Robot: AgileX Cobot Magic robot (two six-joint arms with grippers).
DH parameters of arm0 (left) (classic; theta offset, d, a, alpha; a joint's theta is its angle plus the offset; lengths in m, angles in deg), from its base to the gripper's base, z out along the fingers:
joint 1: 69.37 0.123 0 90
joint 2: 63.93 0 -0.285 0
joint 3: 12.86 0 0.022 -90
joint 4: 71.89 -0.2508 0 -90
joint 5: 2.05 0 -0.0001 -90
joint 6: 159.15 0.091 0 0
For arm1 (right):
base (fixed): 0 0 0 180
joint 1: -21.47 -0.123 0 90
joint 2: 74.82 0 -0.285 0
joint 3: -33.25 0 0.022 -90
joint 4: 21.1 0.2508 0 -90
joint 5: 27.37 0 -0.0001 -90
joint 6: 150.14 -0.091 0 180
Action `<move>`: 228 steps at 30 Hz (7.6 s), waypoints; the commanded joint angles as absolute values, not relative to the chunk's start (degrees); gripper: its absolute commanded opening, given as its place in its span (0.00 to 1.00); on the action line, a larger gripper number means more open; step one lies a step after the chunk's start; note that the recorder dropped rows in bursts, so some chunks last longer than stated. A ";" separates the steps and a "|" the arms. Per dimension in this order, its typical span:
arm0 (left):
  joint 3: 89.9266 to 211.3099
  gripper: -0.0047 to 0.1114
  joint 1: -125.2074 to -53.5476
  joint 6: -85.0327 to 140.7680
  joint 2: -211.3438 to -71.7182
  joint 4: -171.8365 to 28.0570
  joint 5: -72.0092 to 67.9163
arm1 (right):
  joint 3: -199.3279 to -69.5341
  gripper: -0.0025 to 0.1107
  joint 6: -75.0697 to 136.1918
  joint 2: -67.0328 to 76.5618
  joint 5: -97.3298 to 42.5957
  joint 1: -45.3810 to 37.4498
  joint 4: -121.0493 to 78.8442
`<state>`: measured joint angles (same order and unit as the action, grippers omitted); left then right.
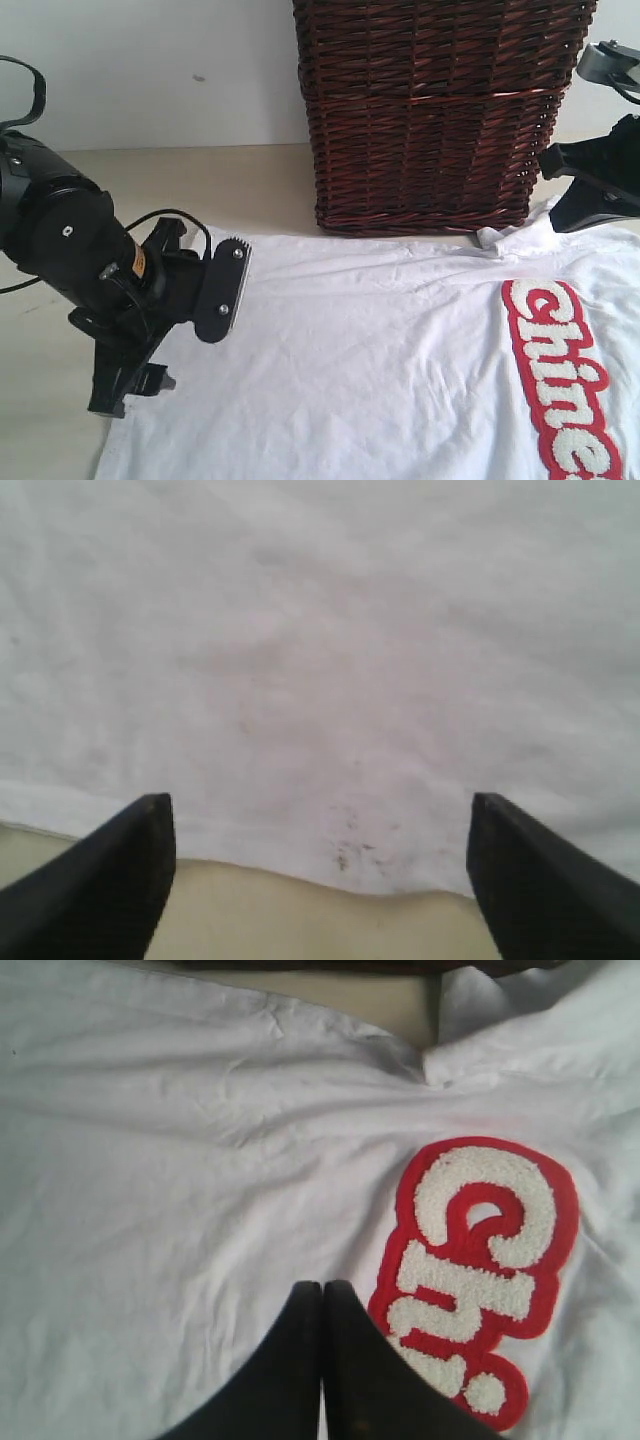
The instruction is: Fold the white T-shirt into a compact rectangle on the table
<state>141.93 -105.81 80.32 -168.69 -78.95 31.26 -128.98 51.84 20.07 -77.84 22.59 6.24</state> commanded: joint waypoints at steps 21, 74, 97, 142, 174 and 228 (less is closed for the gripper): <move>142.18 0.95 -106.06 76.26 -169.07 -93.75 36.86 | -128.75 0.02 53.08 19.71 -77.06 22.79 7.21; 148.66 0.95 -94.50 101.84 -184.90 -64.45 42.14 | -128.75 0.02 53.69 19.71 -76.67 22.79 7.47; 144.55 0.95 -82.63 105.95 -184.90 -68.89 46.32 | -127.08 0.45 75.50 20.94 -77.95 15.64 5.00; 144.55 0.95 -82.63 105.89 -184.90 -63.70 48.67 | -109.85 0.95 77.79 22.09 -63.08 20.16 -51.75; 144.55 0.95 -82.63 106.16 -184.90 -62.42 48.15 | -109.99 0.95 98.42 34.75 -65.44 26.25 -40.89; 144.55 0.95 -82.63 106.16 -184.90 -62.21 46.34 | -109.39 0.70 104.06 35.76 -65.27 28.79 -38.18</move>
<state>146.51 -82.71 106.80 -182.68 -63.03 42.28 -110.89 103.87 34.48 -66.28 28.75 -38.82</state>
